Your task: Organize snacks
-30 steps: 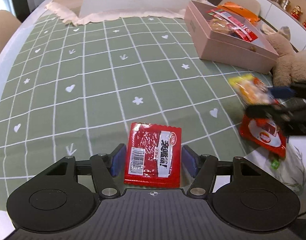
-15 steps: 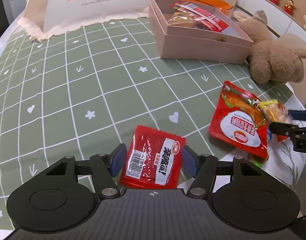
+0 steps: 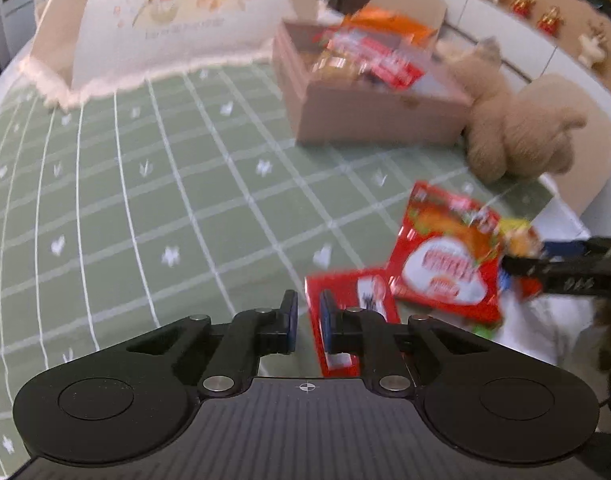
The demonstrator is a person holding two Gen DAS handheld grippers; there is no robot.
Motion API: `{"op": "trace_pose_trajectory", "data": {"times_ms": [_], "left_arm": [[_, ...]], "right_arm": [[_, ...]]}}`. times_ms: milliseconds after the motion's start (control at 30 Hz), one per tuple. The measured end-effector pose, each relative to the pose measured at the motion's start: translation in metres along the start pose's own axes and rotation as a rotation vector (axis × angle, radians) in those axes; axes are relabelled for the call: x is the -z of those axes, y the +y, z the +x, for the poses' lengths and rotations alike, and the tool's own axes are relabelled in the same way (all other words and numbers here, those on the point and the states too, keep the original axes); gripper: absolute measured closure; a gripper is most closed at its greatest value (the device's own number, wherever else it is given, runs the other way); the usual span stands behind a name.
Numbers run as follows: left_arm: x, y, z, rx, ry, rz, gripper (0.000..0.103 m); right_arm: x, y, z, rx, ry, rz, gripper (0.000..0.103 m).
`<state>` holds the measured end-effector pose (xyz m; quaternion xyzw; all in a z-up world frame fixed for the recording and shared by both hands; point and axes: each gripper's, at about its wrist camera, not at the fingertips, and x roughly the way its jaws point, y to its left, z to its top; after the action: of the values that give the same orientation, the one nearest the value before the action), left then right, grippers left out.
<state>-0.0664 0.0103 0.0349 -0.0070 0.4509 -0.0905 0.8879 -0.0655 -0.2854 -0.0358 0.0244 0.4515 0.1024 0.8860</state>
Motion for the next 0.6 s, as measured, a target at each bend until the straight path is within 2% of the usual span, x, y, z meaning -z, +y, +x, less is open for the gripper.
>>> {"op": "trace_pose_trajectory", "data": {"times_ms": [33, 133, 200, 333, 433, 467, 567, 600], "left_arm": [[-0.004, -0.001, -0.002, 0.000, -0.003, 0.007, 0.089], [-0.010, -0.002, -0.006, 0.002, 0.007, 0.011, 0.086], [-0.009, -0.004, -0.005, 0.036, 0.032, 0.001, 0.082], [-0.002, -0.026, 0.006, 0.085, 0.092, 0.093, 0.080], [0.006, -0.046, 0.019, 0.052, 0.121, 0.199, 0.079], [0.009, -0.051, 0.021, 0.035, 0.108, 0.231, 0.079], [0.013, -0.054, 0.022, -0.033, 0.076, 0.308, 0.069], [0.012, -0.049, 0.023, -0.048, 0.072, 0.300, 0.060]], "right_arm": [[-0.001, 0.002, -0.001, -0.008, 0.001, -0.014, 0.038], [-0.004, 0.008, -0.003, -0.005, -0.007, -0.054, 0.039], [-0.003, 0.012, -0.004, 0.006, -0.012, -0.077, 0.039], [0.000, 0.018, -0.004, 0.034, -0.016, -0.107, 0.039], [0.001, 0.020, -0.002, 0.042, -0.013, -0.117, 0.038], [0.000, 0.020, -0.002, 0.043, -0.012, -0.118, 0.037], [-0.001, 0.022, -0.001, 0.044, -0.008, -0.122, 0.035], [-0.002, 0.022, 0.000, 0.042, -0.007, -0.126, 0.035]]}}
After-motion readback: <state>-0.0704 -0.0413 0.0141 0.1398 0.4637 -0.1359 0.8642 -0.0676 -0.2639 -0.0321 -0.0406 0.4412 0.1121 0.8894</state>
